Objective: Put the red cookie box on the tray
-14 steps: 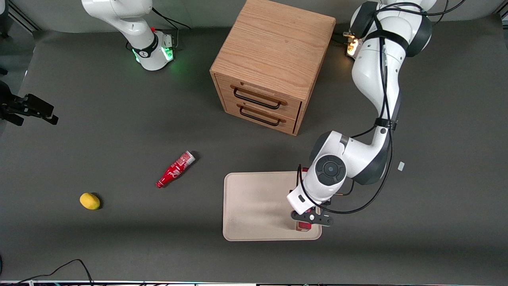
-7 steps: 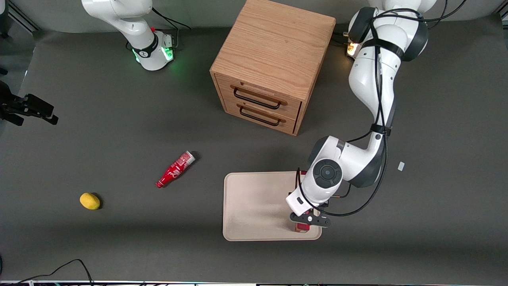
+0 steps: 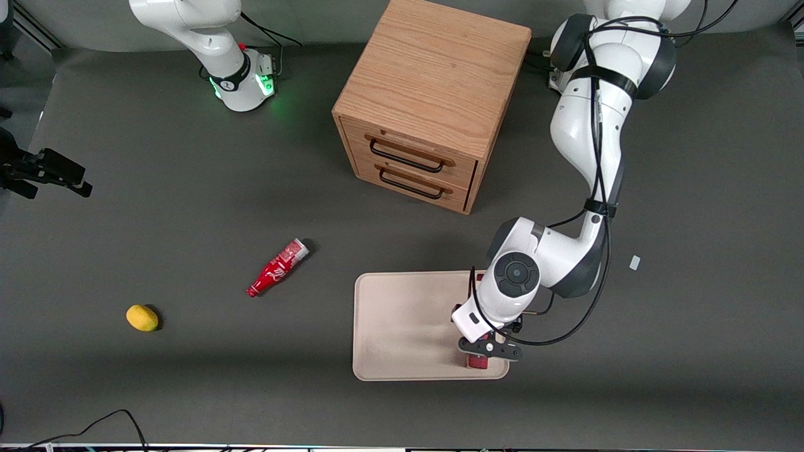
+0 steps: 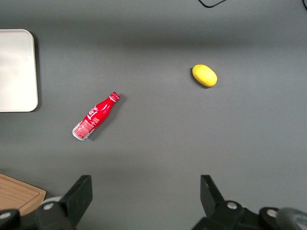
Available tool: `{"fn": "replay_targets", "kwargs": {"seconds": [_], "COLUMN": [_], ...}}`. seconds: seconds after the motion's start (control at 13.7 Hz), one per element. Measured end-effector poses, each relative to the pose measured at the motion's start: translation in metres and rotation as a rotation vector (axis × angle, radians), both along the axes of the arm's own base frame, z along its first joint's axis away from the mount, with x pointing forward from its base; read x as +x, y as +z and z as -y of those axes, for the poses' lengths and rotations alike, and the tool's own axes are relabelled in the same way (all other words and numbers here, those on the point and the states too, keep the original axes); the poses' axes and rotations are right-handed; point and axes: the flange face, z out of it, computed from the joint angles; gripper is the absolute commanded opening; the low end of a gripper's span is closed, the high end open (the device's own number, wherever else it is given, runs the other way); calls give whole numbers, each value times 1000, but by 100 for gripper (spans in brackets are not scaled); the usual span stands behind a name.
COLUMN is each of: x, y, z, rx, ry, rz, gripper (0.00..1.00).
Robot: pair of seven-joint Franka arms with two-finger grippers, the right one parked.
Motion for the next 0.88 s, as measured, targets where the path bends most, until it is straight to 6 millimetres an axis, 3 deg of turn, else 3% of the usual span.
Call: {"fn": "replay_targets", "kwargs": {"seconds": [0.15,0.22,0.37,0.44,0.66,0.88], "x": [-2,-3,-10,-13,-18,-47], "y": [16,38,100,134,211,241], "z": [-2,-5,-19,-36,-116,-211], "rx": [22,33,61,79,107,120], "ry": [4,7,17,11,-2,-11], "rz": [-37,-54,-87,-104,-121,-133], "gripper": [100,100,100,100,100,100]}}
